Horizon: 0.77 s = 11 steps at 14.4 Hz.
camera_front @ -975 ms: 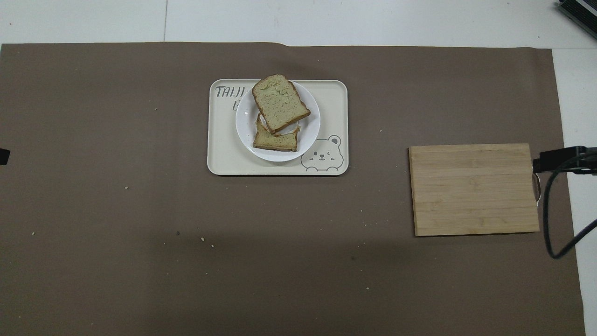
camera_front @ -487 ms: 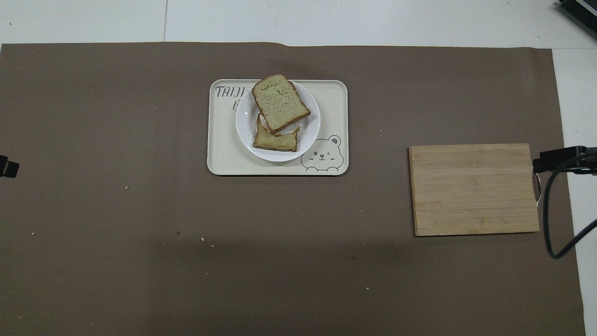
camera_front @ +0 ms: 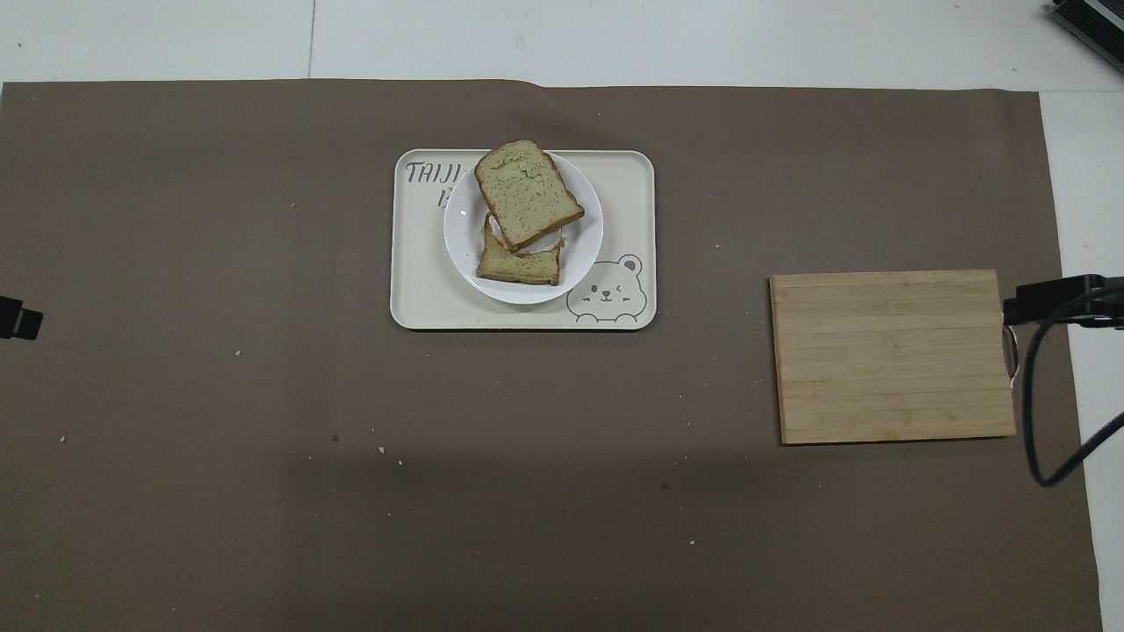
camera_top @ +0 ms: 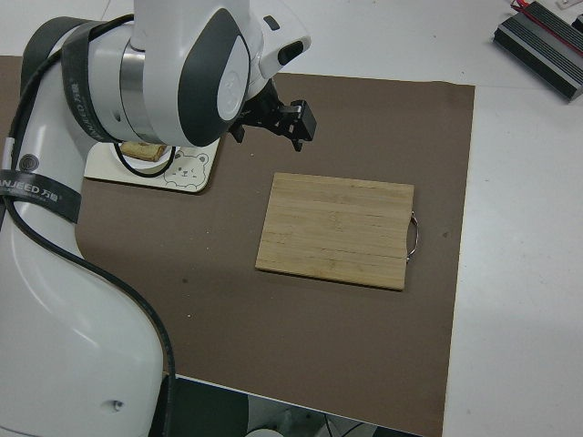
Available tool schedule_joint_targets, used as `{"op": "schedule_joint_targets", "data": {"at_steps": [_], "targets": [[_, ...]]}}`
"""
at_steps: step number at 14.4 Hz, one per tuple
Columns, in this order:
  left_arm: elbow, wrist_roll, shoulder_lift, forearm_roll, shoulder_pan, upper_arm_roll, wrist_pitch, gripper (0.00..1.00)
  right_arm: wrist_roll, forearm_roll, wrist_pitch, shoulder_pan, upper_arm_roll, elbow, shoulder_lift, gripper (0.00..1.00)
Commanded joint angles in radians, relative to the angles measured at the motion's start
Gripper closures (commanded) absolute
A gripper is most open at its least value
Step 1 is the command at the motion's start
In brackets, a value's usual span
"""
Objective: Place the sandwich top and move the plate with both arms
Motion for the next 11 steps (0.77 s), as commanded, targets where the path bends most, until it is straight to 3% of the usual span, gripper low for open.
{"op": "schedule_joint_targets", "data": {"at_steps": [1,5,11], "targets": [[-0.027,-0.011,-0.016,0.012,0.003,-0.012,0.016,0.0,-0.025,-0.002,-0.008,-0.007,0.003,-0.003,-0.007,0.0],[0.022,-0.019,0.015,0.029,0.001,-0.012,0.013,0.0,-0.025,-0.002,-0.008,-0.007,0.003,-0.003,-0.007,0.0],[0.016,-0.103,0.006,0.043,0.0,-0.014,0.026,0.0,-0.025,-0.002,-0.01,-0.007,0.003,-0.003,-0.007,0.0]]}}
